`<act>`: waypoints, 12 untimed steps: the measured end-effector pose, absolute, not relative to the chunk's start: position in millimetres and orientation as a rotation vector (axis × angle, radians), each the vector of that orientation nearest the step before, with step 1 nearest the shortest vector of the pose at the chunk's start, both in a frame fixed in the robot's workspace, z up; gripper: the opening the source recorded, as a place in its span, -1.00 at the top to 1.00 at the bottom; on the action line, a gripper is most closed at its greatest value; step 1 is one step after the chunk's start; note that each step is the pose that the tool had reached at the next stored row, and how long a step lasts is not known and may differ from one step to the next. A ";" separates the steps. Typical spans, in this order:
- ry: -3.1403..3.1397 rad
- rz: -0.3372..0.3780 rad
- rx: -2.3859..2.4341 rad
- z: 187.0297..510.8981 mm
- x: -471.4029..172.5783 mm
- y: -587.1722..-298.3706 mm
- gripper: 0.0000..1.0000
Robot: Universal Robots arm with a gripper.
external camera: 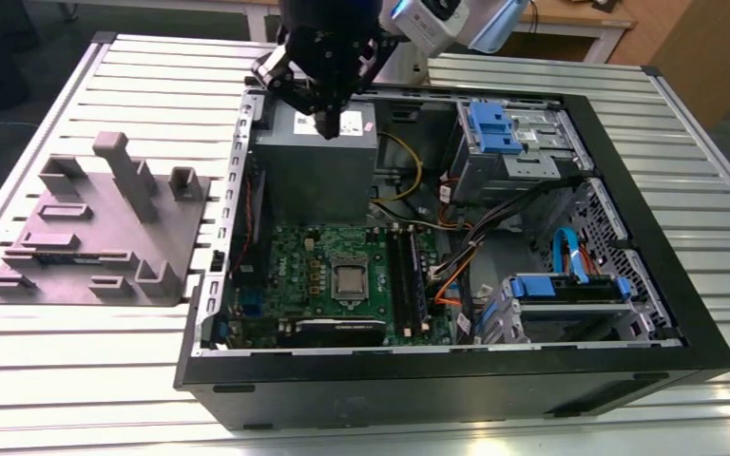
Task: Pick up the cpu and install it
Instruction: 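Close the cpu cover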
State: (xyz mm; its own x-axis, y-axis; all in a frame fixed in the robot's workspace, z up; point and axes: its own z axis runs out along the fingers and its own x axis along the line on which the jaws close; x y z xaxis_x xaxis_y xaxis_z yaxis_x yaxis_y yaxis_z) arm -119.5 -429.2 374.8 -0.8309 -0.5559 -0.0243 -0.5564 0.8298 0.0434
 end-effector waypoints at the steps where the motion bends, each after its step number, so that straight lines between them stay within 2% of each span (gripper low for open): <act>1: 2.987 0.076 -0.937 374.5 -119.5 -429.2 0.80; 12: 2.925 0.077 -1.123 369.2 -118.9 -435.9 0.80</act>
